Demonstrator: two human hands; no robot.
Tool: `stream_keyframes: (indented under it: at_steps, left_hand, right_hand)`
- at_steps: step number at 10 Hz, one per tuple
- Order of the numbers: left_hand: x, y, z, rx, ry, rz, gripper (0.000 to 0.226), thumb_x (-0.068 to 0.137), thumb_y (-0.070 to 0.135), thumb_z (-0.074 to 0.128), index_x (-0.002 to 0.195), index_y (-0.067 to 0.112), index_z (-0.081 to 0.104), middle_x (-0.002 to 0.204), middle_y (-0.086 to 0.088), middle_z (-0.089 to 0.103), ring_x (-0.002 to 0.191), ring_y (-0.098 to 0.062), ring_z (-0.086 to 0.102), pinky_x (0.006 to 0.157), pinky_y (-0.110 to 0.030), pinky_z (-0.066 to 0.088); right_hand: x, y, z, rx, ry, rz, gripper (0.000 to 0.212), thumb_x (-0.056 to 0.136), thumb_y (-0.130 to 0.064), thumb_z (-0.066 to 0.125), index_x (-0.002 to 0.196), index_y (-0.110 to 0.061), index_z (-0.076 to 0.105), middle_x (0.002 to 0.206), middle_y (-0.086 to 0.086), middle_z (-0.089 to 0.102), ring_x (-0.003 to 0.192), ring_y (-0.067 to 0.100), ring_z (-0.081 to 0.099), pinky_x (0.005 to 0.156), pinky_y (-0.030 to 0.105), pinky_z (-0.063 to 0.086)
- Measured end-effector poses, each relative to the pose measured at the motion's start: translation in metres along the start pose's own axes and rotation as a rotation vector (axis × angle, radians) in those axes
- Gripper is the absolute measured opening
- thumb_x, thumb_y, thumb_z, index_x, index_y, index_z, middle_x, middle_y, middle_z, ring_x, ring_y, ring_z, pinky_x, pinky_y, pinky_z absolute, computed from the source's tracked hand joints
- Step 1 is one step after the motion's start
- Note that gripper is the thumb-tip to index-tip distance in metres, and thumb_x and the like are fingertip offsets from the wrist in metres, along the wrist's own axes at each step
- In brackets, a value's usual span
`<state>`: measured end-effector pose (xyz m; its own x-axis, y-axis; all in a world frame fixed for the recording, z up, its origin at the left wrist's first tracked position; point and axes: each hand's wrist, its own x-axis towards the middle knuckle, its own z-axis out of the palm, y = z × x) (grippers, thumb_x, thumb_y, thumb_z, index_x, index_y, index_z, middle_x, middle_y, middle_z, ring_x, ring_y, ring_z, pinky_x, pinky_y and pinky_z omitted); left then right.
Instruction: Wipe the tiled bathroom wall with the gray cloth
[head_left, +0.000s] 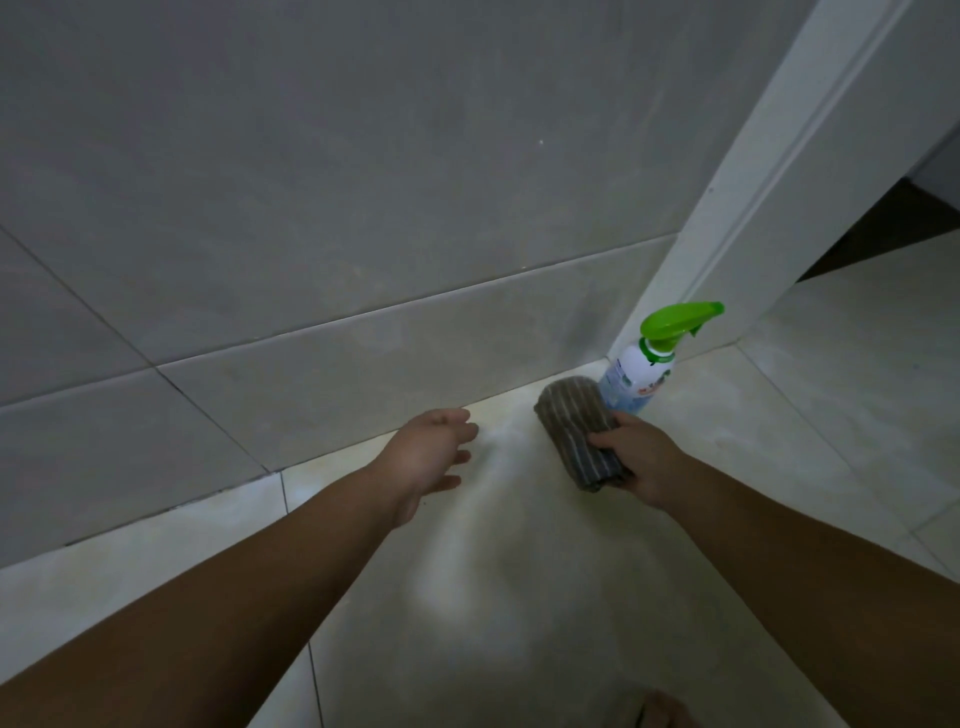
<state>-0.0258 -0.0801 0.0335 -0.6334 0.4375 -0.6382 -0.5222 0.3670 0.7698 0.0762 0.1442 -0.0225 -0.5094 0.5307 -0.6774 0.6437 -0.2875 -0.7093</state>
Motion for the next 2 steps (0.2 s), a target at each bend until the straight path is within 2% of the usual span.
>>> stream_keyframes:
  at_steps: [1, 2]
  left_hand:
    - [0.003, -0.004, -0.009, 0.127, 0.054, 0.062, 0.037, 0.097, 0.022, 0.058, 0.134, 0.02, 0.055, 0.125, -0.003, 0.06, 0.112, -0.021, 0.059, 0.099, -0.038, 0.049]
    - [-0.001, -0.003, -0.012, 0.277, 0.146, 0.143, 0.04, 0.097, 0.025, 0.058, 0.136, 0.021, 0.053, 0.132, -0.002, 0.056, 0.114, -0.019, 0.056, 0.094, -0.027, 0.043]
  right_hand:
    - [0.009, 0.014, -0.003, -0.506, 0.184, -0.05, 0.058, 0.097, -0.037, 0.054, 0.146, -0.015, 0.032, 0.141, 0.016, 0.046, 0.119, 0.035, 0.05, 0.095, 0.041, 0.046]
    - [0.01, 0.02, 0.007, -0.72, 0.191, -0.11, 0.067, 0.097, -0.043, 0.046, 0.152, -0.016, 0.019, 0.143, 0.019, 0.042, 0.124, 0.038, 0.049, 0.104, 0.045, 0.043]
